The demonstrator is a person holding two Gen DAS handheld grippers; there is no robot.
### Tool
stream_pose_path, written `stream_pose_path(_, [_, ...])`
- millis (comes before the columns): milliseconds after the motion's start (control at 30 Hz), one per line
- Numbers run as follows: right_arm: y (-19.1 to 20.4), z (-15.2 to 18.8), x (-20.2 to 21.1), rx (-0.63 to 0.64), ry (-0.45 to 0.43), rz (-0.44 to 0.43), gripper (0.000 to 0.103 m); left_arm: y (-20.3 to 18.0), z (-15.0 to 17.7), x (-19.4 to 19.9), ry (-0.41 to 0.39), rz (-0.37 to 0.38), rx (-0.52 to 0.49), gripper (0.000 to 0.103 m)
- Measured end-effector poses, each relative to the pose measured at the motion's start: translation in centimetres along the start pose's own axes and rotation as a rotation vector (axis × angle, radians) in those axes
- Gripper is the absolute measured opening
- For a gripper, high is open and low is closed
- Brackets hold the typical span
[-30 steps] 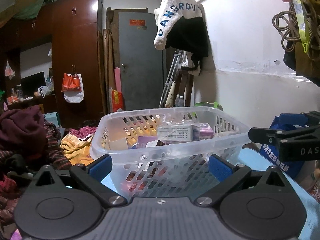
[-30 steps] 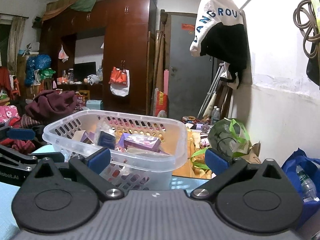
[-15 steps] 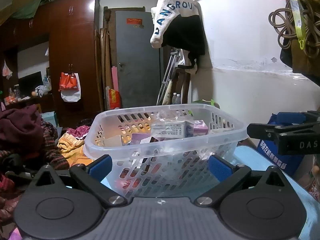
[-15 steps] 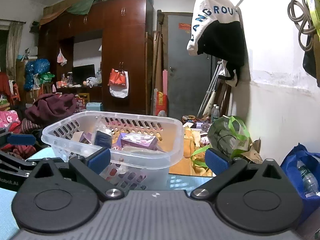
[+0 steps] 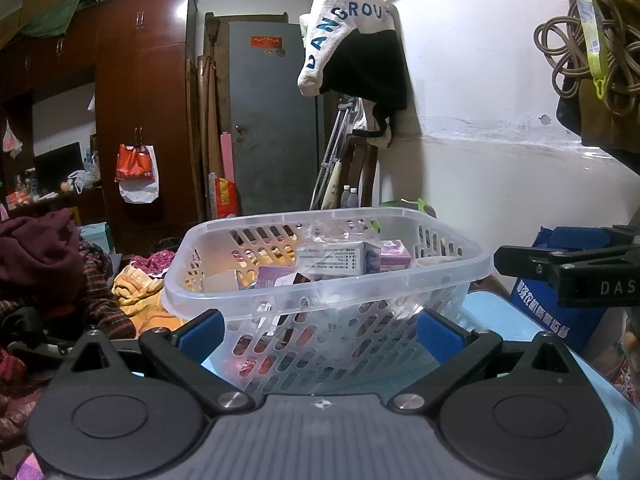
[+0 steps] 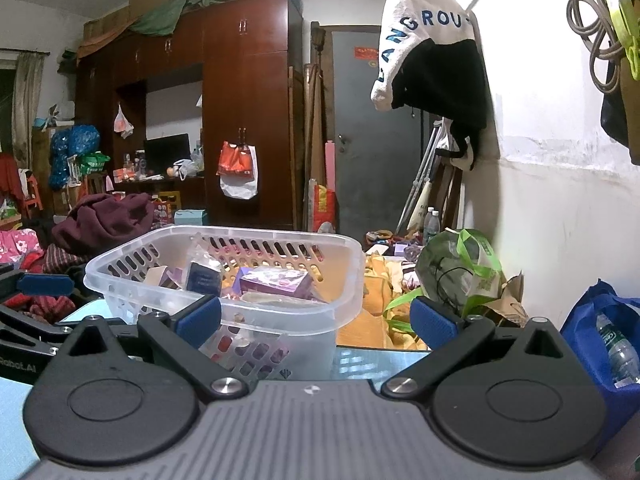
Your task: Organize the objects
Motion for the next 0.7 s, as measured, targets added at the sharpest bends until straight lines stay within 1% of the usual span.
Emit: stream_pose_path(700, [0.62, 0.33, 0.09, 0.007, -0.002, -0.009, 0.103, -0.26, 0.17, -0.04, 0.008, 0.002, 0.009, 0.103])
Point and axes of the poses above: each gripper's, at about its wrist camera, not at the fingertips, and x roughly against the way its jaws point, y to its left, z to its underside, the point moved 3 cm from there along -x, roughly the way its jaws point, and after that the axes turned 15 degrees about -z, right-handed, at the moved point
